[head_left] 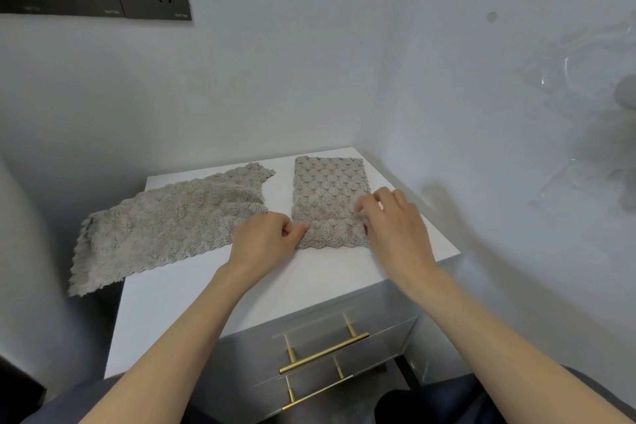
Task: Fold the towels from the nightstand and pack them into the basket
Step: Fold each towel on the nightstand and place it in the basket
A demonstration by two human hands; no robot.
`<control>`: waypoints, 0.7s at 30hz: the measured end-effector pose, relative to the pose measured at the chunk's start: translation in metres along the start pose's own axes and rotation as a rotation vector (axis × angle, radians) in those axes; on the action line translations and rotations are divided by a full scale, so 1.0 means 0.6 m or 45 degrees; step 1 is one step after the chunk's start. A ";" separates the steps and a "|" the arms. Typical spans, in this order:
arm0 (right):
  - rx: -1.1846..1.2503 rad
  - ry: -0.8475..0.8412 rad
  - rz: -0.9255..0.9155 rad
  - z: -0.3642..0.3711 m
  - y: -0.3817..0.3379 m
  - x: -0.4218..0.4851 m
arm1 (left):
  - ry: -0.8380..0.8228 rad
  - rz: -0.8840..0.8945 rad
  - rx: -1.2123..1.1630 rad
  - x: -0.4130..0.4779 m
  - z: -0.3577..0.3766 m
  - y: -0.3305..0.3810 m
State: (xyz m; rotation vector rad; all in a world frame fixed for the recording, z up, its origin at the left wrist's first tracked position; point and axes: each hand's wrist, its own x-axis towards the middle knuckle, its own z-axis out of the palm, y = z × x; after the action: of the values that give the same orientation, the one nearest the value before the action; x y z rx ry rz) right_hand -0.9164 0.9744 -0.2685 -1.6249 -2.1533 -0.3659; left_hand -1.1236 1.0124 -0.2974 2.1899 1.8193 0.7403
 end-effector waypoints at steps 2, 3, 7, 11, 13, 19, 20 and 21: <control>0.125 -0.010 -0.236 0.001 -0.020 -0.006 | 0.006 -0.005 0.007 0.001 0.002 0.002; 0.142 -0.063 -0.316 0.006 -0.033 -0.010 | 0.010 -0.007 0.011 0.002 0.002 0.002; 0.154 -0.329 -0.323 0.037 -0.061 -0.026 | 0.022 -0.025 0.029 0.002 0.003 0.004; 0.146 -0.393 -0.208 0.041 -0.055 -0.033 | 0.019 -0.031 0.029 0.000 0.002 0.005; 0.126 -0.399 -0.162 0.040 -0.047 -0.036 | 0.025 -0.038 0.026 -0.001 0.002 0.006; 0.073 -0.430 0.049 0.033 0.000 -0.036 | 0.034 -0.107 0.093 -0.009 -0.001 0.015; 0.051 -0.434 0.047 0.031 0.007 -0.036 | 0.042 -0.112 0.117 -0.009 -0.002 0.017; 0.027 -0.447 0.025 0.029 0.012 -0.035 | 0.072 -0.101 0.137 -0.011 -0.004 0.019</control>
State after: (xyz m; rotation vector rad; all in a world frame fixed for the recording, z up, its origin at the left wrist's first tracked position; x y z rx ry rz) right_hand -0.9074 0.9666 -0.2937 -1.8070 -2.3781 -0.0520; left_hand -1.1156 1.0033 -0.2917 2.1672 2.0055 0.7106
